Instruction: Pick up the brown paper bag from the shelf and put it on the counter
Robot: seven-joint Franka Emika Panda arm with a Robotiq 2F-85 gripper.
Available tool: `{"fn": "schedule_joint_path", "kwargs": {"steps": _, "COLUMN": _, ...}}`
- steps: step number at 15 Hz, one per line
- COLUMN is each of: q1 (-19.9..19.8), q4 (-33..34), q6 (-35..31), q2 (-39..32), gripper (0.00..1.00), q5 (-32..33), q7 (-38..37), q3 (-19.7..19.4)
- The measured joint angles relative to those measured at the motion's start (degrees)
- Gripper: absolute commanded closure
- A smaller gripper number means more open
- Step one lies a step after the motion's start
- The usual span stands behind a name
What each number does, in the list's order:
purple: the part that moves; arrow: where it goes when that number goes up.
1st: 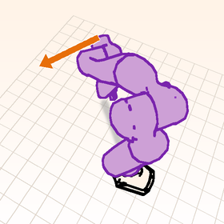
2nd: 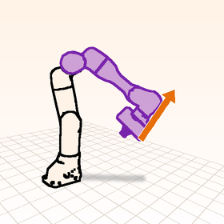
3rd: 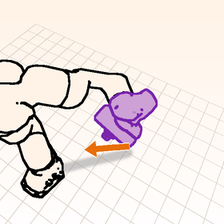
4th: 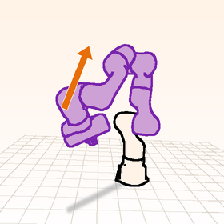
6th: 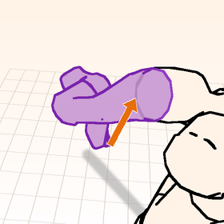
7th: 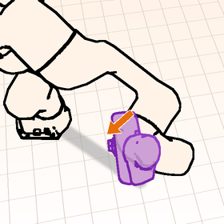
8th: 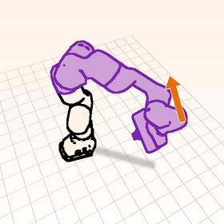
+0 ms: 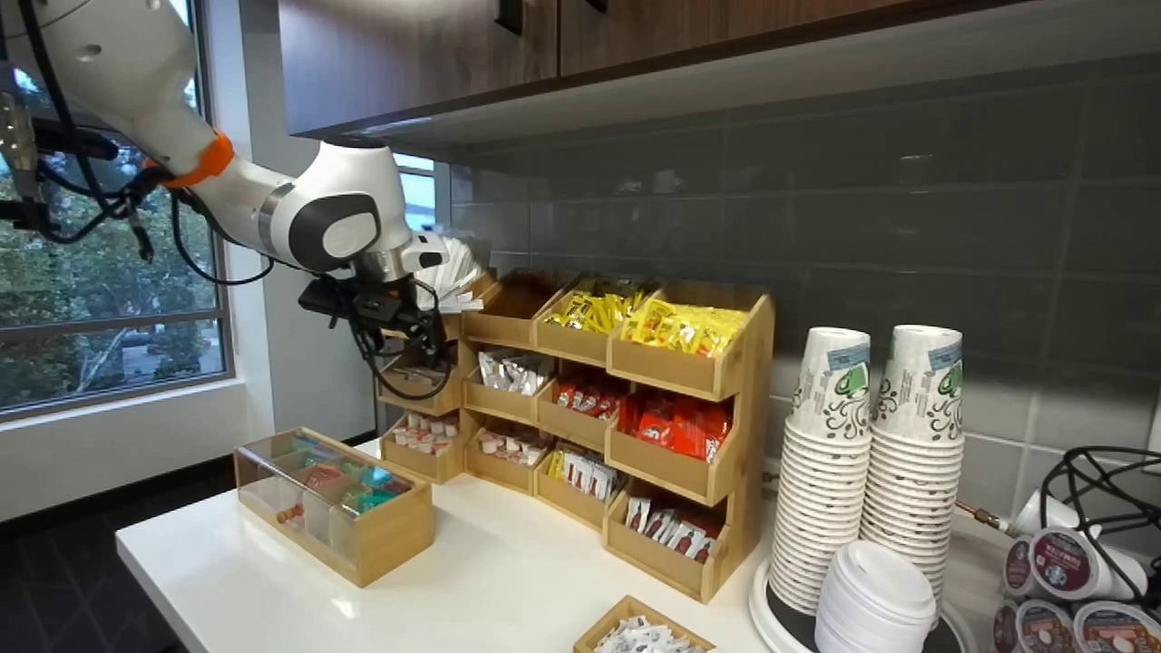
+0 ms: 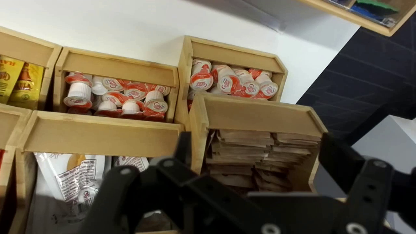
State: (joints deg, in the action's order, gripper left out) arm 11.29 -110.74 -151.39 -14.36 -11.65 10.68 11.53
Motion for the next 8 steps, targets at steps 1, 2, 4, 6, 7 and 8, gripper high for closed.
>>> {"fn": "schedule_joint_path", "kwargs": {"steps": 1, "q1": 0.0, "q4": 0.81, "q6": 0.76, "q2": -0.66, "gripper": 0.0, "q5": 0.82, "q7": -0.36, "q3": 0.02}}
{"fn": "schedule_joint_path", "kwargs": {"steps": 2, "q1": 0.0, "q4": 1.56, "q6": 1.58, "q2": -1.28, "gripper": 0.0, "q5": 1.49, "q7": -0.69, "q3": 0.05}}
{"fn": "schedule_joint_path", "kwargs": {"steps": 4, "q1": 0.06, "q4": 3.01, "q6": 3.51, "q2": -2.31, "gripper": 0.0, "q5": 2.34, "q7": -1.91, "q3": 0.1}}
{"fn": "schedule_joint_path", "kwargs": {"steps": 6, "q1": 0.32, "q4": 4.29, "q6": 5.51, "q2": -3.06, "gripper": 0.0, "q5": 2.74, "q7": -3.99, "q3": 0.13}}
{"fn": "schedule_joint_path", "kwargs": {"steps": 7, "q1": 0.54, "q4": 4.78, "q6": 6.14, "q2": -3.37, "gripper": 0.0, "q5": 2.95, "q7": -5.19, "q3": 0.13}}
{"fn": "schedule_joint_path", "kwargs": {"steps": 8, "q1": 0.82, "q4": 5.26, "q6": 6.78, "q2": -3.64, "gripper": 0.0, "q5": 3.14, "q7": -6.59, "q3": 0.13}}
